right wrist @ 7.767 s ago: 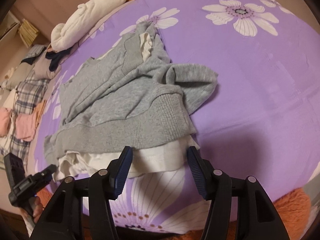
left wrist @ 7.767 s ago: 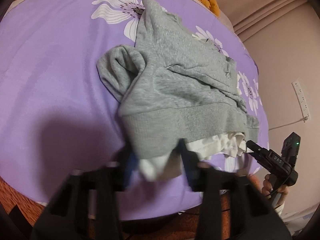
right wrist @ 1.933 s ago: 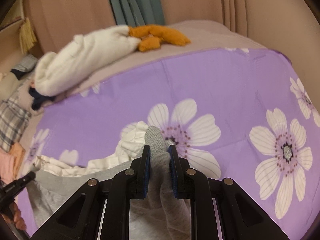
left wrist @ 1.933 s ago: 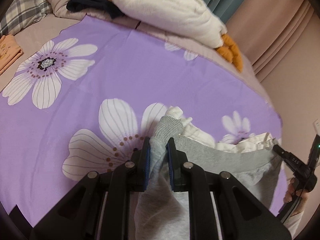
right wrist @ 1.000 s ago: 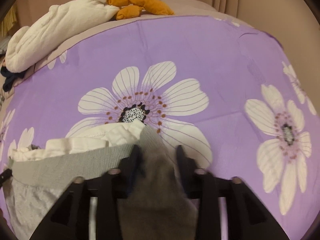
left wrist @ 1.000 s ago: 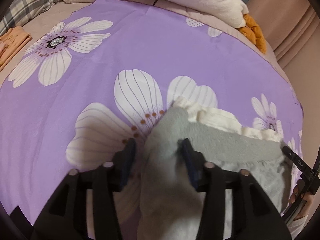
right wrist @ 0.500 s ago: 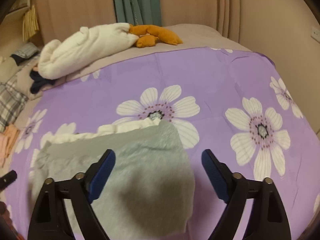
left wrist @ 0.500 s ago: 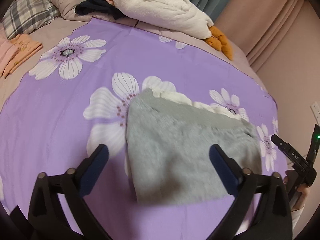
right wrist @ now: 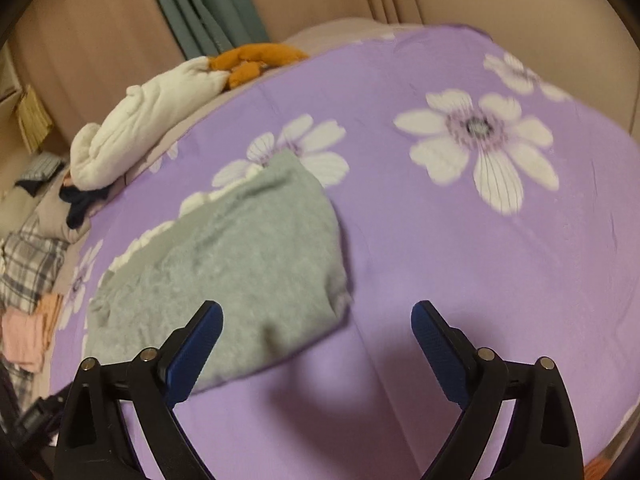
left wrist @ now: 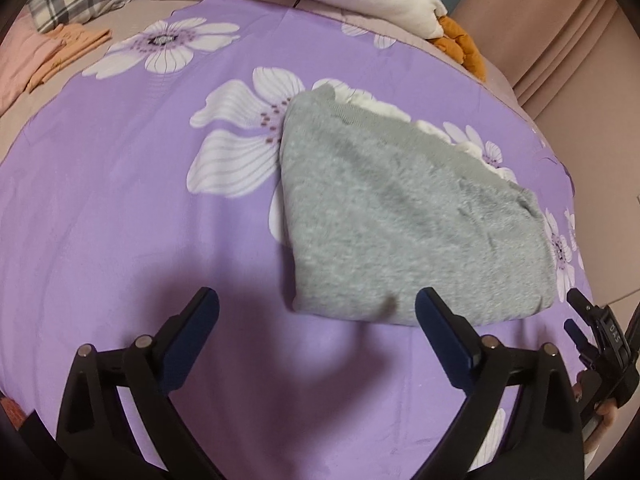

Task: Fold small clothes
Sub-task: 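Grasp the side edge of the folded sweatshirt with both grippers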

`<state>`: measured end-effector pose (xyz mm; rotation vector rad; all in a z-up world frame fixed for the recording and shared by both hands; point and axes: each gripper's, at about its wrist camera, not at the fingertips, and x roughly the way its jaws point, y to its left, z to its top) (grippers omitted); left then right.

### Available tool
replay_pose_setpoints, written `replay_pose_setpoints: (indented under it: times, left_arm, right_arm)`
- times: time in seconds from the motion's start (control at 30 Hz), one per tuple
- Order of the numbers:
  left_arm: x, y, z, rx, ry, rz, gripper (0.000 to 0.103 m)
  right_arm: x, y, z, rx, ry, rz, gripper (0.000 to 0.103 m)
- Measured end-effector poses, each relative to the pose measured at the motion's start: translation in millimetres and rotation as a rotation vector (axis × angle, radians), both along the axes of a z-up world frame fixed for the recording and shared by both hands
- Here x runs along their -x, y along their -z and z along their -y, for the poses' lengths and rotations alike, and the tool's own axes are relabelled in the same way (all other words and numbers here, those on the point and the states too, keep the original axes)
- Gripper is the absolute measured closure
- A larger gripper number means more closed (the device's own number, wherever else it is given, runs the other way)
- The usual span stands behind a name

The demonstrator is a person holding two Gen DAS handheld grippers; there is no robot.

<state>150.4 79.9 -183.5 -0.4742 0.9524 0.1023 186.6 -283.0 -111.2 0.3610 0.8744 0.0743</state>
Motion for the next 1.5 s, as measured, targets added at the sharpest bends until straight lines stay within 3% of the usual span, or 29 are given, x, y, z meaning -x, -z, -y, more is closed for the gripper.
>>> replay_pose_setpoints:
  times: [0.23, 0.47, 0.57, 0.7, 0.77, 0.83, 0.87, 1.03, 1.2, 1.5]
  left_arm:
    - [-6.6, 19.5, 1.6, 0.07, -0.002, -0.022, 0.014]
    - [-17.5, 20.4, -2.0, 0.103, -0.004, -0.006, 0.018]
    - [-23.9, 20.7, -6.4, 0.141, -0.005, 0.005, 0.035]
    - [-32.5, 26.6, -13.2, 0.261, -0.008, 0.018, 0.065]
    - [-33.5, 26.6, -14.3, 0.275, -0.012, 0.025, 0.08]
    - [-30.1, 23.2, -15.3, 0.271, -0.027, 0.034, 0.088]
    - [-26.9, 20.0, -15.2, 0.264, -0.033, 0.044, 0.091]
    - [-10.8, 0.6, -10.8, 0.199, -0.014, 0.071, 0.094]
    - [10.7, -17.9, -5.6, 0.186, 0.019, 0.072, 0.093]
    - [57.2, -11.9, 23.9, 0.144, 0.061, -0.003, 0.093]
  right_arm:
    - [-12.0, 19.9, 3.7, -0.101, -0.018, -0.043, 0.008]
    - [-29.0, 41.0, 0.1, -0.207, -0.014, -0.092, 0.01]
    - [-36.6, 41.8, -2.5, -0.22, -0.004, -0.083, 0.02]
    - [-47.5, 45.5, -5.6, -0.269, -0.006, -0.092, 0.046]
    - [-50.0, 46.0, -6.5, -0.263, -0.002, -0.09, 0.056]
    - [-50.0, 43.3, -6.3, -0.254, -0.001, -0.078, 0.075]
    - [-48.4, 40.8, -5.5, -0.247, 0.0, -0.07, 0.077]
    - [-35.6, 17.9, -4.6, -0.233, -0.027, -0.011, 0.083]
    - [-13.7, -10.1, -7.3, -0.172, -0.054, 0.039, 0.084]
    - [30.4, -19.1, 7.4, -0.099, -0.028, 0.019, 0.084]
